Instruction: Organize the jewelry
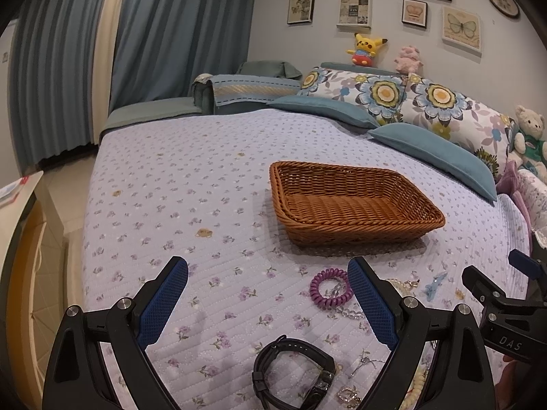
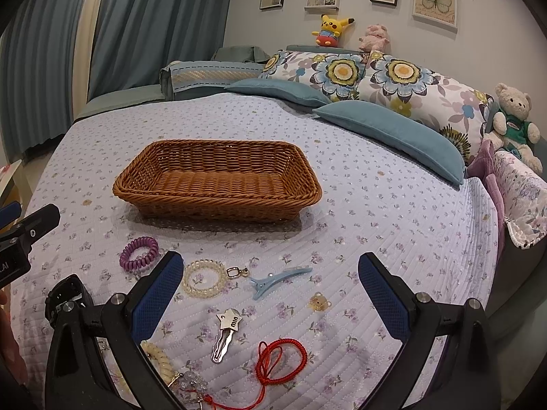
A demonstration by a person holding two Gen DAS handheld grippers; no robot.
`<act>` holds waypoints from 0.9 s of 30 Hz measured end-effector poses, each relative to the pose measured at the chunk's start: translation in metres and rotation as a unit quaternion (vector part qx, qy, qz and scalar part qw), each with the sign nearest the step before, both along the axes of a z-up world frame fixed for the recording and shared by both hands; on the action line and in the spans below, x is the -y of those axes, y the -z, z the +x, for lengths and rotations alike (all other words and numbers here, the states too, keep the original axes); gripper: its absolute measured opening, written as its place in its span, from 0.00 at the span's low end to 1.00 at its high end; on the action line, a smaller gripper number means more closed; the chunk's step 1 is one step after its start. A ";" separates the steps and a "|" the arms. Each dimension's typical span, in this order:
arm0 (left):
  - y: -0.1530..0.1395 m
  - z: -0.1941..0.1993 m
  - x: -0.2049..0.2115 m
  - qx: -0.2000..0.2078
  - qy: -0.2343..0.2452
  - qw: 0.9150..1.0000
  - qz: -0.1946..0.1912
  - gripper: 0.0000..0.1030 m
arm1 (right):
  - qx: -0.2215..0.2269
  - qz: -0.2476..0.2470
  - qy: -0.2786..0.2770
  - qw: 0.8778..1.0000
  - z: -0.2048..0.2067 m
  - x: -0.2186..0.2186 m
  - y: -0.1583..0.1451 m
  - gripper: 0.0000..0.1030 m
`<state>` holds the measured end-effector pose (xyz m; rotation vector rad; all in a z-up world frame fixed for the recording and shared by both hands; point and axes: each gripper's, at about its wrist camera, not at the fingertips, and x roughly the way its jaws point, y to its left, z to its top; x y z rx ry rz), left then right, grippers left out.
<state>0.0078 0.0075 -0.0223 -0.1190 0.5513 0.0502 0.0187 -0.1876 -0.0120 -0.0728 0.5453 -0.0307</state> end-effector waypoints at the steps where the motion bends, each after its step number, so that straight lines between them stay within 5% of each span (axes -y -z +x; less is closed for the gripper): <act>1: 0.000 0.000 -0.001 -0.001 0.000 1.000 -0.002 0.92 | 0.000 0.000 0.000 1.000 0.000 0.000 0.000 0.99; 27: -0.003 0.001 -0.002 -0.007 0.004 1.000 -0.004 0.92 | -0.008 0.004 -0.005 1.000 0.002 0.001 0.004 0.99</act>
